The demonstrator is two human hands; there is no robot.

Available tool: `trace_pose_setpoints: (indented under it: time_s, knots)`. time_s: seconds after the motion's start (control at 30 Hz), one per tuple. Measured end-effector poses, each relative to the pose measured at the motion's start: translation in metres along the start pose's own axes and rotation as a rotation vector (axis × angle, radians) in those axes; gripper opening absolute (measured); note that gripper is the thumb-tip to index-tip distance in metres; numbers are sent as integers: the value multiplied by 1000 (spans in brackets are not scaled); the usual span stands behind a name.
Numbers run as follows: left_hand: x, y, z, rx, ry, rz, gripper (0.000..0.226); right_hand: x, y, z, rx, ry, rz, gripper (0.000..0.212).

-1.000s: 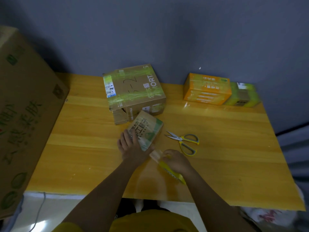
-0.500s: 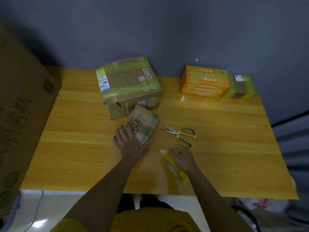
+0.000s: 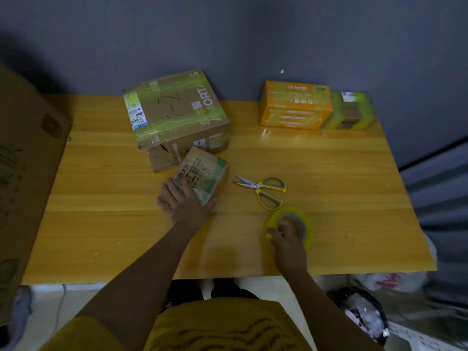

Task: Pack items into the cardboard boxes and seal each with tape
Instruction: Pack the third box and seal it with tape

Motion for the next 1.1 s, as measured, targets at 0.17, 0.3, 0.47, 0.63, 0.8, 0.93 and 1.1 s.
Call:
trace_pose_setpoints:
  time_s: [0.17, 0.3, 0.47, 0.63, 0.8, 0.93, 1.1]
  knots:
    - [3, 1, -2, 3, -27, -14, 109, 12, 1, 4, 48, -153, -39, 41]
    - [2, 1, -2, 9, -36, -20, 108, 1, -1, -1, -68, -311, 54, 29]
    - [3, 1, -2, 15, -11, -58, 108, 4, -1, -2, -73, -280, -6, 73]
    - [2, -1, -3, 25, -45, -70, 110, -18, 11, -1, 38, 139, 54, 68]
    - [-4, 2, -7, 41, -115, -54, 92, -49, 47, -38, 28, 457, 226, 52]
    - [-28, 5, -19, 49, -77, 99, 58, -19, 83, -91, 113, 816, 37, 27]
    - [-30, 7, -39, 42, -7, 97, 61, 41, 85, -128, 398, 1107, -261, 28]
Point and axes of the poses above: each hand's wrist, its own y-axis towards the middle knuckle, its own x-axis out of the palm, z = x × y, the point moved 10 cm from there along y, towards the middle knuckle, and after that the axes turned 14 degrees about y, right-handed, at the moved point
